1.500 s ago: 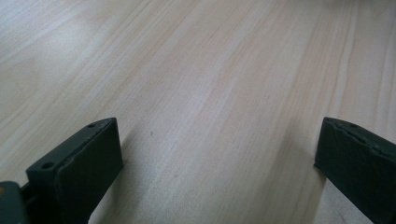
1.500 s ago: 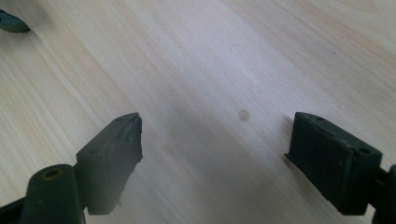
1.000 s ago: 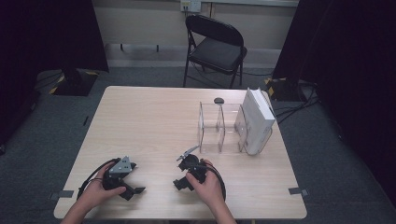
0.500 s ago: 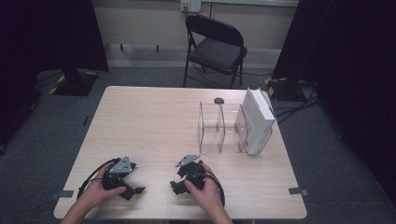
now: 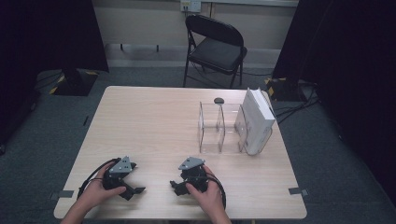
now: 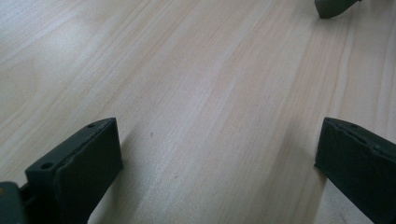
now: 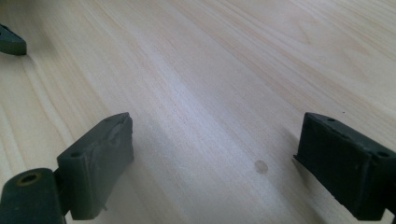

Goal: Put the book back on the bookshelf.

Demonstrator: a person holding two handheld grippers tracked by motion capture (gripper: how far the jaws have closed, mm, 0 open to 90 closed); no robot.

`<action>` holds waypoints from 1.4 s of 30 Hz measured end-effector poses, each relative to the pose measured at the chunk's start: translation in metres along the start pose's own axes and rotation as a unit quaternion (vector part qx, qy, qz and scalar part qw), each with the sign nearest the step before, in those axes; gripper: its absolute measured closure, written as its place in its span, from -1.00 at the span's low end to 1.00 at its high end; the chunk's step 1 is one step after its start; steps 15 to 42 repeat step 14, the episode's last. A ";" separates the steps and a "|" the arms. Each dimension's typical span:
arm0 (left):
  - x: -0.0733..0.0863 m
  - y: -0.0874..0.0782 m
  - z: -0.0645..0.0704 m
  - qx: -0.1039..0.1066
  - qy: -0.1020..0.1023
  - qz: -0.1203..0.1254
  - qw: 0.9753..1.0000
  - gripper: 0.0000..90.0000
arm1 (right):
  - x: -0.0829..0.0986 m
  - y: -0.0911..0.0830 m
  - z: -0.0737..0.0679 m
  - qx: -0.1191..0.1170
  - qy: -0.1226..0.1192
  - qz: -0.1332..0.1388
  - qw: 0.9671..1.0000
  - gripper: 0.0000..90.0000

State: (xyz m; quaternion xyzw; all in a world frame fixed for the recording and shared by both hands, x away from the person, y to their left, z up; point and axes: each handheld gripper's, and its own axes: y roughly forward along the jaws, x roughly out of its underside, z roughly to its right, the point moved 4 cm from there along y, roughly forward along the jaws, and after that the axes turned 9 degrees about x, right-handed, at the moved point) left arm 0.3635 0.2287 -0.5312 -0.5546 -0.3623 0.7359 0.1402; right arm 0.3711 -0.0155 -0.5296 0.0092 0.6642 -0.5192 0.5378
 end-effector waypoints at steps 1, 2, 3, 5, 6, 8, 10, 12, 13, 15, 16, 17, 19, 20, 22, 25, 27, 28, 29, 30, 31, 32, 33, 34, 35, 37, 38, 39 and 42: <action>0.000 0.000 0.000 0.000 0.000 0.000 1.000 -1.00 | 0.000 0.000 -0.001 0.000 0.004 0.000 1.000 -0.79; 0.000 0.000 0.000 0.000 0.000 0.000 1.000 -1.00 | -0.001 0.001 0.000 0.000 0.003 0.000 1.000 -0.79; 0.000 0.000 0.000 0.000 0.000 0.000 1.000 -1.00 | -0.001 0.001 0.000 0.000 0.003 0.000 1.000 -0.79; 0.000 0.000 0.000 0.000 0.000 0.000 1.000 -1.00 | -0.001 0.001 0.000 0.000 0.003 0.001 1.000 -0.79; 0.000 0.000 0.000 0.000 0.000 0.000 1.000 -1.00 | -0.001 0.001 0.000 0.000 0.003 0.001 1.000 -0.79; 0.000 0.000 0.000 -0.001 0.001 0.000 1.000 -1.00 | -0.001 0.001 0.000 0.000 0.003 0.001 1.000 -0.79; 0.000 0.000 0.000 0.002 0.000 -0.003 1.000 -1.00 | -0.001 0.001 0.000 0.000 0.003 0.001 1.000 -0.79; 0.000 0.000 0.000 0.002 0.000 -0.003 1.000 -1.00 | -0.001 0.001 0.000 0.000 0.003 0.002 1.000 -0.79; 0.000 0.000 0.000 0.001 0.000 -0.003 1.000 -1.00 | -0.001 0.001 0.000 0.000 0.003 0.002 1.000 -0.79; 0.000 0.000 0.000 0.001 0.000 -0.003 1.000 -1.00 | -0.001 0.001 0.000 0.001 0.003 0.001 1.000 -0.79; 0.000 0.000 0.000 0.001 0.000 -0.003 1.000 -1.00 | -0.001 0.001 0.000 0.001 0.003 0.001 1.000 -0.79; 0.000 0.000 0.000 0.001 0.000 -0.003 1.000 -1.00 | -0.001 0.001 0.000 0.001 0.003 0.001 1.000 -0.79; 0.000 0.000 0.000 0.001 0.000 -0.003 1.000 -1.00 | -0.001 0.001 0.000 0.001 0.003 0.001 1.000 -0.79; 0.000 0.000 0.000 0.001 0.000 -0.003 1.000 -1.00 | -0.001 0.001 0.000 0.001 0.003 0.001 1.000 -0.79; 0.000 0.000 0.000 0.001 0.000 -0.003 1.000 -1.00 | -0.001 0.001 0.000 0.001 0.003 0.001 1.000 -0.79; 0.000 0.000 0.000 0.001 0.000 -0.003 1.000 -1.00 | -0.001 0.001 0.000 0.001 0.003 0.001 1.000 -0.79; 0.000 0.000 0.000 0.001 0.000 -0.003 1.000 -1.00 | -0.001 0.001 0.000 0.001 0.003 0.001 1.000 -0.79; 0.000 0.000 0.000 0.001 0.000 -0.003 1.000 -1.00 | -0.001 0.001 0.000 0.001 0.003 0.001 1.000 -0.79; 0.000 0.000 0.000 0.001 0.000 -0.003 1.000 -1.00 | -0.001 0.001 0.000 0.001 0.003 0.001 1.000 -0.79; 0.000 0.000 0.000 0.001 0.000 -0.003 1.000 -1.00 | -0.001 0.001 0.000 0.001 0.003 0.001 1.000 -0.79; 0.000 0.000 0.000 0.001 0.000 -0.003 1.000 -1.00 | -0.001 0.001 0.000 0.001 0.003 0.001 1.000 -0.79; 0.000 0.000 0.000 0.001 0.000 -0.003 1.000 -1.00 | -0.001 0.001 0.000 0.001 0.003 0.001 1.000 -0.79; 0.000 0.000 0.000 0.001 0.000 -0.003 1.000 -1.00 | -0.001 0.001 0.000 0.001 0.003 0.001 1.000 -0.79; 0.000 0.000 0.000 0.001 0.000 -0.003 1.000 -1.00 | -0.001 0.001 0.000 0.001 0.003 0.001 1.000 -0.79; 0.000 0.000 0.000 0.001 0.000 -0.003 1.000 -1.00 | -0.001 0.001 0.000 0.001 0.003 0.001 1.000 -0.79; 0.000 0.000 0.000 0.001 0.000 -0.003 1.000 -1.00 | -0.001 0.001 0.000 0.001 0.003 0.001 1.000 -0.79; 0.000 0.000 0.000 0.001 0.000 -0.003 1.000 -1.00 | -0.001 0.001 0.000 0.001 0.003 0.001 1.000 -0.79; 0.000 0.000 0.000 0.001 0.000 -0.003 1.000 -1.00 | -0.001 0.001 0.000 0.001 0.003 0.001 1.000 -0.79; 0.000 0.000 0.000 0.001 0.000 -0.003 1.000 -1.00 | -0.001 0.001 0.000 0.001 0.003 0.001 1.000 -0.79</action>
